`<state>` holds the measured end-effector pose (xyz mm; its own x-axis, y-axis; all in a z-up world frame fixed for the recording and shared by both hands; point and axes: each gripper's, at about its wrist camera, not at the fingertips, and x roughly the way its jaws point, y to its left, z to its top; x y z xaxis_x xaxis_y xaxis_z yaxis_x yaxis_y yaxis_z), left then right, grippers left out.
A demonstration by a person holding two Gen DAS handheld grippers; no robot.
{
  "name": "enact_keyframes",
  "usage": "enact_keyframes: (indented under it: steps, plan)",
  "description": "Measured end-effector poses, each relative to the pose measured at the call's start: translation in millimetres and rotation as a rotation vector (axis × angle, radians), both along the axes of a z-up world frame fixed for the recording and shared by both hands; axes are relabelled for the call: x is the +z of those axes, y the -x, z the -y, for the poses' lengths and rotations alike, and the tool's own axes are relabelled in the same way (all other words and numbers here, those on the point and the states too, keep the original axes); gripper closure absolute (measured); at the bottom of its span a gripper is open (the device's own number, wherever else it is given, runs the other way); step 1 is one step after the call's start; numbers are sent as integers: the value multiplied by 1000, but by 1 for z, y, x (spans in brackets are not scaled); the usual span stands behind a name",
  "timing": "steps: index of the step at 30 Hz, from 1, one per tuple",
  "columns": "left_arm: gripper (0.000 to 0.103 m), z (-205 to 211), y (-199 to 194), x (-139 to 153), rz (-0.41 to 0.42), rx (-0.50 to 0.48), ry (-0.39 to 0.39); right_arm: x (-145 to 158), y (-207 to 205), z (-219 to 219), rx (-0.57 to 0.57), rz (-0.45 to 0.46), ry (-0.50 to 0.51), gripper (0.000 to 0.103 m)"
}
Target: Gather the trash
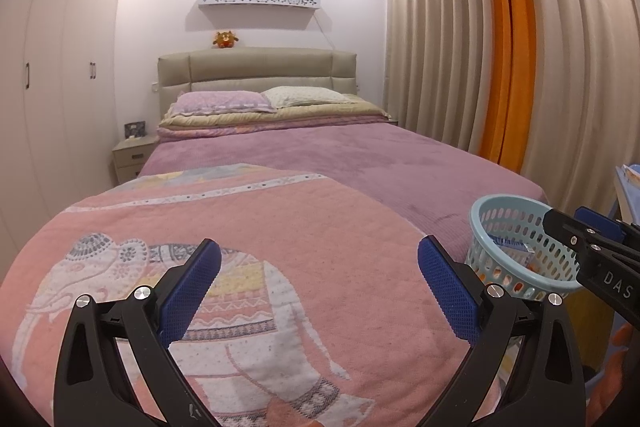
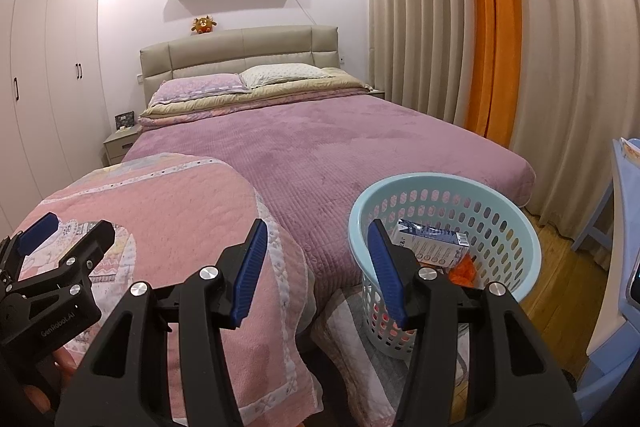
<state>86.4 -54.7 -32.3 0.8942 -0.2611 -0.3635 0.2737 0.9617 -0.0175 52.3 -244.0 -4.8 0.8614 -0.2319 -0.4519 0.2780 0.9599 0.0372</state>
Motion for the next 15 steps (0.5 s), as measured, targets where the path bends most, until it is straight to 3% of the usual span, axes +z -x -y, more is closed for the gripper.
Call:
enact_keyframes:
  steps: [15]
  plan:
    - [7, -6, 2, 8, -22, 10, 11, 3, 3, -1, 15, 6, -14, 54]
